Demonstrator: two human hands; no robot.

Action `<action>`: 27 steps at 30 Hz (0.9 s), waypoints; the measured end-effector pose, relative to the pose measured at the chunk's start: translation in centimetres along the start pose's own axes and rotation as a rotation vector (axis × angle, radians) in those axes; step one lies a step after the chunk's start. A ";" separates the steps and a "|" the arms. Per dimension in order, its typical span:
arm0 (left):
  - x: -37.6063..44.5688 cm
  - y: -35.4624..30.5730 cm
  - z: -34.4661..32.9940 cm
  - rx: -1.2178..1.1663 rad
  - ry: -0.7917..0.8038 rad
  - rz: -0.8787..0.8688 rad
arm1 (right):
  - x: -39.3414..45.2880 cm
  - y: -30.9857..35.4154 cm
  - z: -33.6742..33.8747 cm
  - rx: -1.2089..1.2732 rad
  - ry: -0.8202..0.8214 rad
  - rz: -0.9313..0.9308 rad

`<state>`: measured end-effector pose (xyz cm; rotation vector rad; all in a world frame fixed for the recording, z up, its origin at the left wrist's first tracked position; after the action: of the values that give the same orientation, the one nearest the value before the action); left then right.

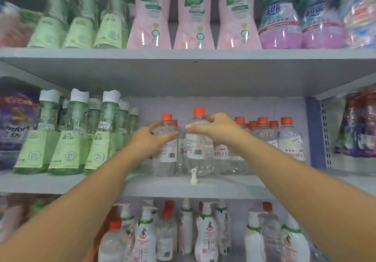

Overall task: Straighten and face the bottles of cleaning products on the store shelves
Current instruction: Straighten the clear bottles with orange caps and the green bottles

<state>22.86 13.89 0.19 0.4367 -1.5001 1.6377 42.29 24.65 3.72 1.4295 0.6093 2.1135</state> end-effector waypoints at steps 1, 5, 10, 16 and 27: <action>0.4 0.4 -0.2 0.035 0.019 0.002 | 0.2 -0.1 -0.7 -0.056 -0.005 0.024; 1.7 1.2 -0.9 0.154 0.079 -0.012 | 1.0 0.2 -2.5 -0.212 -0.082 0.093; 3.0 1.1 -1.5 0.240 0.231 -0.051 | 2.3 1.3 -3.7 -0.421 -0.092 0.227; 4.1 0.9 -2.1 0.261 0.274 -0.047 | 3.0 2.3 -3.2 -0.718 -0.010 0.307; 4.3 3.6 -1.9 -0.171 0.188 0.026 | 6.2 1.9 -2.9 -0.809 0.160 0.254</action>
<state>18.15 17.48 0.59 0.1653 -1.4927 1.5104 37.30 26.86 8.28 0.9051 -0.3838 2.2744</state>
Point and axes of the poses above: each hand's wrist, its own x-axis towards the middle knuckle, its own z-axis out of the back of the hand, y = z × x, the point moved 1 cm from there along x, towards the middle knuckle, and after that the axes turned 15 degrees about -y, right-handed, at the moved point
